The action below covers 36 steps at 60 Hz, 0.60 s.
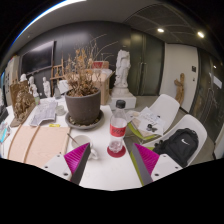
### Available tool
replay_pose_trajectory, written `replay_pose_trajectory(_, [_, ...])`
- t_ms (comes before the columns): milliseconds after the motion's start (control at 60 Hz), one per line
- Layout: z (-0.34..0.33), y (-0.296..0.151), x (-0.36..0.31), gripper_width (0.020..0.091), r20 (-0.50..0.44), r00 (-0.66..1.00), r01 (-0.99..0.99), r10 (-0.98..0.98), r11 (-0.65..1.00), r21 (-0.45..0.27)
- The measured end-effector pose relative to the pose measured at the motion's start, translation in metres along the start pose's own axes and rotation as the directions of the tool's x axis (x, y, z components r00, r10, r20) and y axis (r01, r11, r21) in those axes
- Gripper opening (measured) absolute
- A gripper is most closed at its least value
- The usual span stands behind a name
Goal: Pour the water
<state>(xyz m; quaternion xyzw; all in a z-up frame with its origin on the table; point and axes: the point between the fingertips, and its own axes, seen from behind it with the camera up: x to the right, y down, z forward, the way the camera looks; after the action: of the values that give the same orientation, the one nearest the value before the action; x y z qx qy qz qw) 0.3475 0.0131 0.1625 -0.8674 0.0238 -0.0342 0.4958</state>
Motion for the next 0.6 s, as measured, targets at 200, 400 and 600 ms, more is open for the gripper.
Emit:
replay_pose_trajectory(200, [-0.076, 0.018, -0.028, 0.0857, -0.012, 1.000, 0.005, -0.005, 1.000, -0.023])
replay_pose_trajectory(400, [-0.105, 0.024, -0.039, 0.0856, -0.036, 0.998, 0.051, -0.051, 0.999, -0.008])
replay_pose_trajectory(600, [-0.111, 0.023, -0.038, 0.0857, -0.040, 0.998, 0.053, -0.053, 0.999, 0.000])
